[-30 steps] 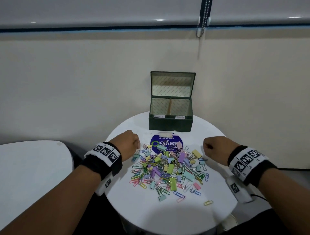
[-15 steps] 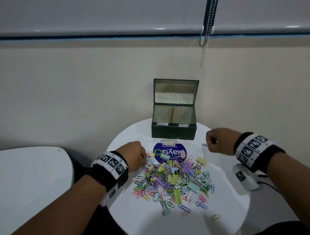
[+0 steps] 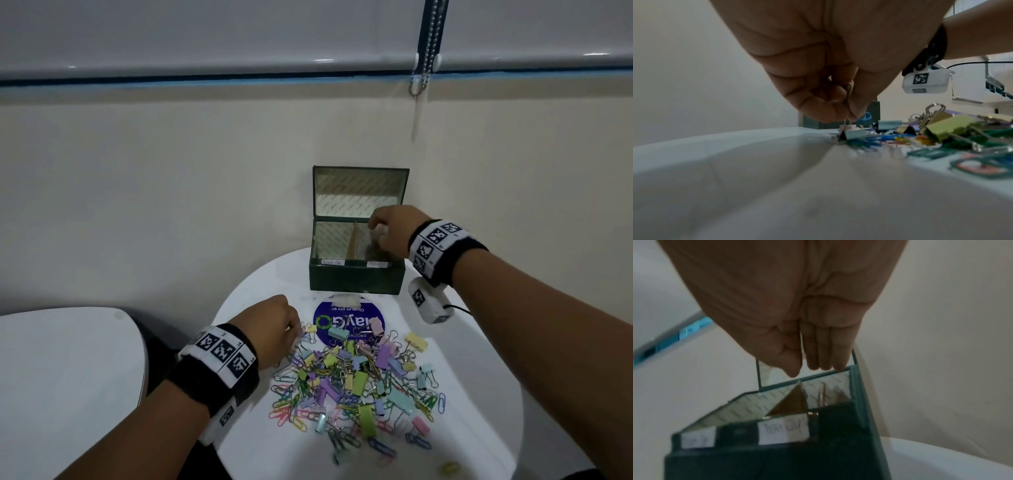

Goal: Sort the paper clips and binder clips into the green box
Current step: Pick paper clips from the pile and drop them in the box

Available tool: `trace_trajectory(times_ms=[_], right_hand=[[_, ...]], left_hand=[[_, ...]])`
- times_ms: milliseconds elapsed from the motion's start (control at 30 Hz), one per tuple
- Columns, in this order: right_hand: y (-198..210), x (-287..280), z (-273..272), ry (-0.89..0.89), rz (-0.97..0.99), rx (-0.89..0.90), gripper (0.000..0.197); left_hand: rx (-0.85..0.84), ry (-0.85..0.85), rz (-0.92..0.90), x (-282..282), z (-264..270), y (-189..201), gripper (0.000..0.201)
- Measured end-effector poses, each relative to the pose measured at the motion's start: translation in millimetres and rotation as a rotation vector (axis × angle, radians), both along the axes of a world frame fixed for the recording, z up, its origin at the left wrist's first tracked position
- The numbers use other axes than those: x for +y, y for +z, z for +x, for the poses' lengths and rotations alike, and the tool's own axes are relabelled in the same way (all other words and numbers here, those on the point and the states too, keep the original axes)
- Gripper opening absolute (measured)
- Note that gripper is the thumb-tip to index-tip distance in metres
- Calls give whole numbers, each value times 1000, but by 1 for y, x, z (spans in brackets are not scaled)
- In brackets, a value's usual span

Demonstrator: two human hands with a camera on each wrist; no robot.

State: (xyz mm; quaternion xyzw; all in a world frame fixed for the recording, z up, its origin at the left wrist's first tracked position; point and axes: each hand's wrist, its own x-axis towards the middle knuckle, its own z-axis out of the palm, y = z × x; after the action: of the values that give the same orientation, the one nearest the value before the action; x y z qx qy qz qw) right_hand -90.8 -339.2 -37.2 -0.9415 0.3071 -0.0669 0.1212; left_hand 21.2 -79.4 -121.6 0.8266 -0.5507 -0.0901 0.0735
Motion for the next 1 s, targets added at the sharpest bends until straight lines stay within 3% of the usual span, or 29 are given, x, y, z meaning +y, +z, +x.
trace_trajectory(times_ms=[67,133,300,400,567,767,833,1000], right_hand=[[-4,4,-20,3,2,-162,21],[-12,12,-48,66,-6,-217,11],[-45,27,-118,215,96,298,23],[-62,29,-138,216,187,303,30],[-80,32,-144,155,210,231,25],[-85,43,-145,139,174,238,12],[-88,43,-143,134,189,209,8],[-88,36,-133,100,94,166,9]], left_hand=[[0,-2,-16,0,1,1,19],[12,-10,-28,1,2,3,19],[-21,-99,0,-6,3,29,17],[-55,-102,-59,-28,3,66,15],[-61,-63,-168,-100,-4,97,26],[14,-5,-175,-173,-20,75,17],[-8,-42,-100,-183,-26,68,14],[-28,-78,-69,-166,-26,69,43]])
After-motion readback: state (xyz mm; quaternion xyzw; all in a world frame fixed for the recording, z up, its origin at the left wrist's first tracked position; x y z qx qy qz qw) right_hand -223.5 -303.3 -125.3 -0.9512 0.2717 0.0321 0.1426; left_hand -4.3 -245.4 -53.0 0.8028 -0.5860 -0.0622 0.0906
